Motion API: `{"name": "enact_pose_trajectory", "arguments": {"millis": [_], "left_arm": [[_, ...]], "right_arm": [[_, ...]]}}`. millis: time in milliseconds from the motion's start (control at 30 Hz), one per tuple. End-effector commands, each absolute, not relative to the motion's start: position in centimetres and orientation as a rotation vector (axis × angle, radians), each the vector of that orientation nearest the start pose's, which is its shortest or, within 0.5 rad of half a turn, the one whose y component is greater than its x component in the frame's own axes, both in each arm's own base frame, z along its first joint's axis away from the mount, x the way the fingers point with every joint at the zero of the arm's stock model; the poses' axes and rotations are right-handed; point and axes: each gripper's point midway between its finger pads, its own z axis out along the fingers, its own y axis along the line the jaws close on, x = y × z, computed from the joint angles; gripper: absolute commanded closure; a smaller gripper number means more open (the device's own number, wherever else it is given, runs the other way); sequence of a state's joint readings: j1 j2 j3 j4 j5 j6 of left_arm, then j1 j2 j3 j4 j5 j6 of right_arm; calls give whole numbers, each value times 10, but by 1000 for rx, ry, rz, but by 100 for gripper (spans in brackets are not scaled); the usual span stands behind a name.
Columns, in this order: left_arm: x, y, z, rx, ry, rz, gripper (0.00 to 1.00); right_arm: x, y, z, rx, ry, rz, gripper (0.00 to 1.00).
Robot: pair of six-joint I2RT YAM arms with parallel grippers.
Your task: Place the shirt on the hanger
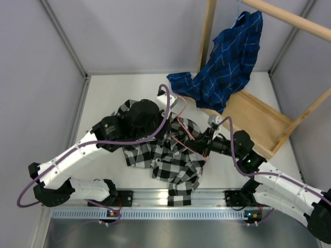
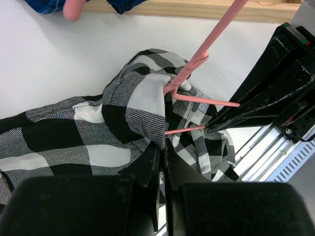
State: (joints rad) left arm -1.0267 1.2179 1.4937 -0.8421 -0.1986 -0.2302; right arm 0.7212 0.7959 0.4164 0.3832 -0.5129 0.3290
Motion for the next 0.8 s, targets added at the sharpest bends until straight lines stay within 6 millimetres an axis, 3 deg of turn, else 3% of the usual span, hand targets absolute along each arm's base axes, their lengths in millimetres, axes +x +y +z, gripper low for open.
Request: {"name": "enact_pose_trajectory", "arguments": {"millis": [0,33,100,133,167,200,233,300,400,533,600,633,700,767], "left_arm": [[194,-274,338,773,1972,-491,94],[192,-275,340,793,1956,-487,83],[188,-276,352,808,1920,-507,62],[185,-276,357,835,1898,-520,40],[184,-275,364,835,1876,-529,31],[182,-271,382,816,1833,-547,13],[182,-266,394,813,1798,-544,2],[183,-252,427,756,1718,-539,2],[205,-237,463,709,1564,-401,2],[237,-238,460,787,1575,-320,2],[244,-244,450,925,1570,-483,2],[239,-248,449,1004,1529,-532,2],[207,-264,438,1221,1447,-714,2],[187,-271,433,1374,1342,-780,2]], "right_arm": [[159,273,285,-682,1241,1247,100],[157,271,293,-674,1185,1252,100],[155,269,288,-657,1169,1259,100],[155,267,290,-647,1158,1257,100],[156,267,289,-642,1156,1253,100],[156,266,289,-640,1157,1247,100],[157,265,288,-638,1162,1238,100],[158,263,286,-635,1172,1222,100],[159,261,284,-635,1181,1202,100],[158,256,283,-631,1194,1182,100],[156,253,284,-621,1190,1176,100],[155,252,282,-624,1201,1179,100],[152,251,283,-638,1195,1181,100],[148,252,280,-663,1203,1191,100]]}}
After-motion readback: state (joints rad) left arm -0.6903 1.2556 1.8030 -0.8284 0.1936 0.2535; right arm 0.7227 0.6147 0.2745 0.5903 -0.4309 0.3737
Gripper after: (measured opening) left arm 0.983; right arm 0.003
